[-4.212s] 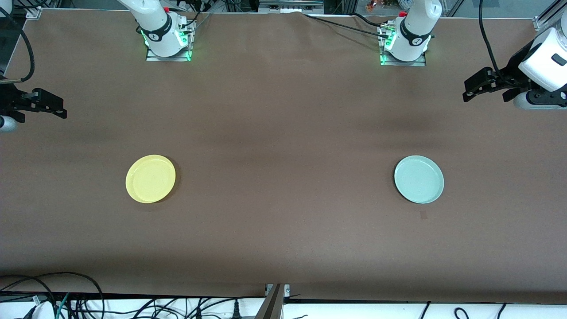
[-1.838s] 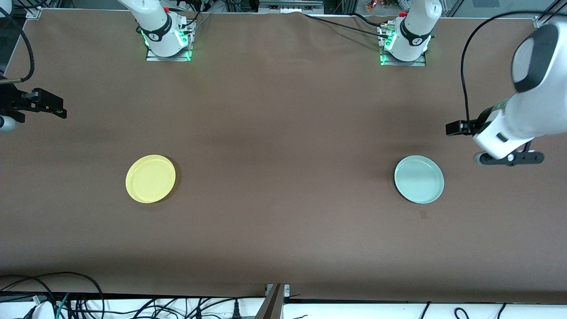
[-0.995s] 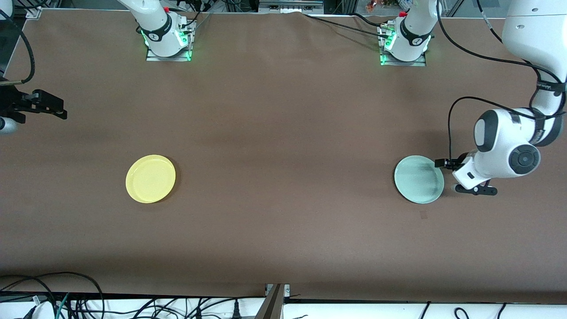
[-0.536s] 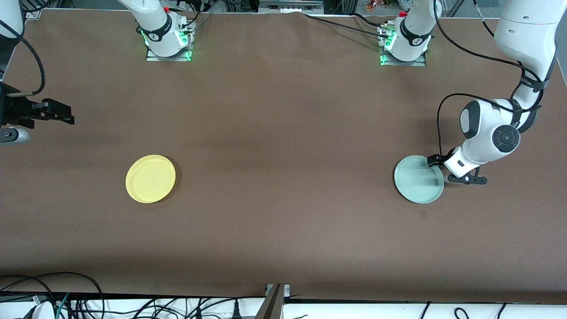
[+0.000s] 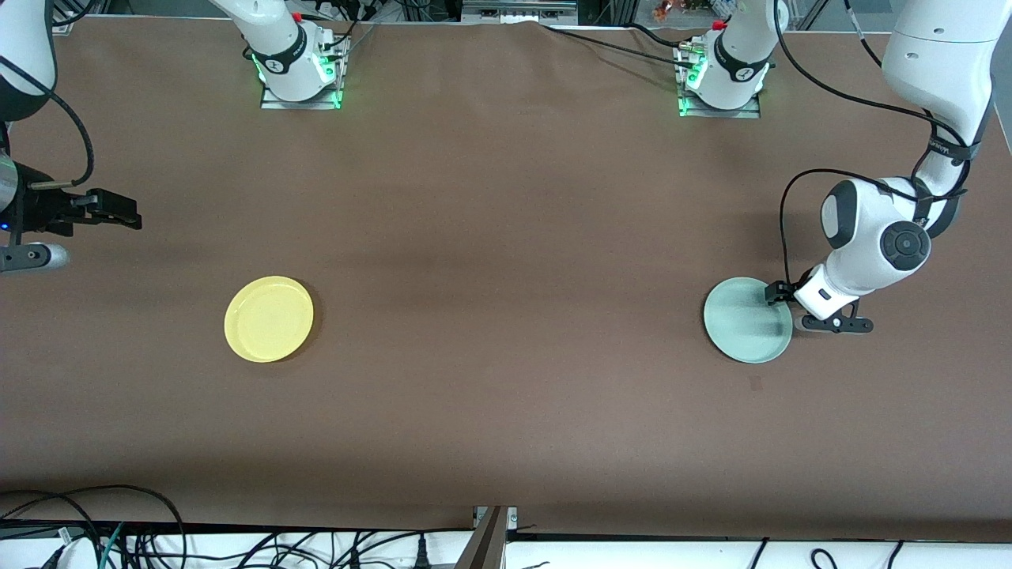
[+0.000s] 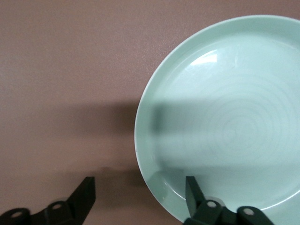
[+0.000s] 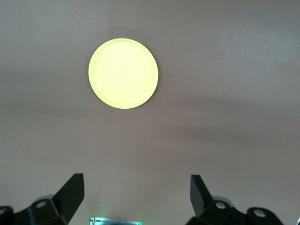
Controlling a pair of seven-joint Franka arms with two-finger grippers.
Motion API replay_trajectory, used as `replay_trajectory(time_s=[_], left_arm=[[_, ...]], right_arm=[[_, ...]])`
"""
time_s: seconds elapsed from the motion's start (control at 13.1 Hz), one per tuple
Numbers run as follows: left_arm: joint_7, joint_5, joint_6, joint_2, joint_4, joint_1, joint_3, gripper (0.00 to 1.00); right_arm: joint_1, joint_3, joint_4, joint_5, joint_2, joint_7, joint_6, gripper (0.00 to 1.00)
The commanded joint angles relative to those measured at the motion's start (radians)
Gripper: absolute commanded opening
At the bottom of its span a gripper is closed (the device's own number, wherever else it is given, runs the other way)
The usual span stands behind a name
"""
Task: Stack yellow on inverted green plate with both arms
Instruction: 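Grasp the green plate with the left gripper while the right gripper reaches yellow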
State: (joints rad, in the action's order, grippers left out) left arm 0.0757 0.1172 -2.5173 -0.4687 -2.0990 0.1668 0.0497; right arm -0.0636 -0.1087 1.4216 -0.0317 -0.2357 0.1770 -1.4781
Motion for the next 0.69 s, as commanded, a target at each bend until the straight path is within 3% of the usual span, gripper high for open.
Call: replay_trajectory(time_s=[0.0,0.08,0.61], left_arm=[[0.004,-0.007,-0.003,-0.014,0.019,-0.001,-0.001,0.54],[0.007,-0.005,-0.003,-0.015,0.02,0.0,-0.001,0.47],[0.007,-0.005,-0.003,-0.044,0.043,-0.007,-0.001,0.37]], right_arm=[[0.013,0.004,-0.006,-0.001,-0.004,0.01,0.01,1.0],[0.011,0.004,-0.006,-0.004,-0.004,0.012,0.01,1.0],[0.036,0.004,-0.004,-0.005,-0.019,0.015,0.012,1.0]])
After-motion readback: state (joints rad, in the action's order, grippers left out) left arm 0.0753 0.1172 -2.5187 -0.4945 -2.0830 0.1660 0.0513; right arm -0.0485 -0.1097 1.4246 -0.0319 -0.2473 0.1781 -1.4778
